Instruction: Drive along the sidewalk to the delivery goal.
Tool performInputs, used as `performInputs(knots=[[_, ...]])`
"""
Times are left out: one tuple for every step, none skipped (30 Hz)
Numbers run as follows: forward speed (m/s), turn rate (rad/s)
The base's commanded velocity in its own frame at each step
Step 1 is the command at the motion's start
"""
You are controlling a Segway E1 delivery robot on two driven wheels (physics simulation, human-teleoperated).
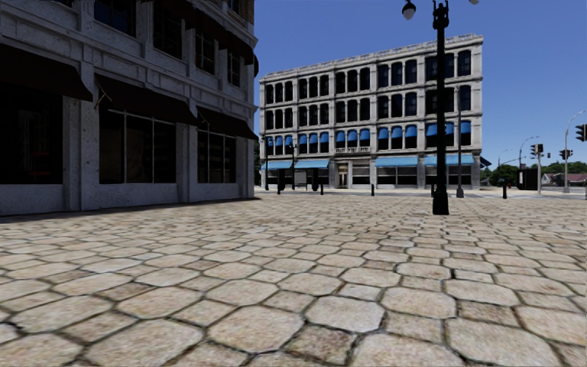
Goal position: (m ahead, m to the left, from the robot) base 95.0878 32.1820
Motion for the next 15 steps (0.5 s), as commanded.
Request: performInputs(knots=[[2.0,0.0],[2.0,0.0],[2.0,0.0],[2.0,0.0],[2.0,0.0],[2.0,0.0],[2.0,0.0],[2.0,0.0],[2.0,0.0],[2.0,0.0],[2.0,0.0],[2.0,0.0],[2.0,0.0],[2.0,0.0],[2.0,0.0]])
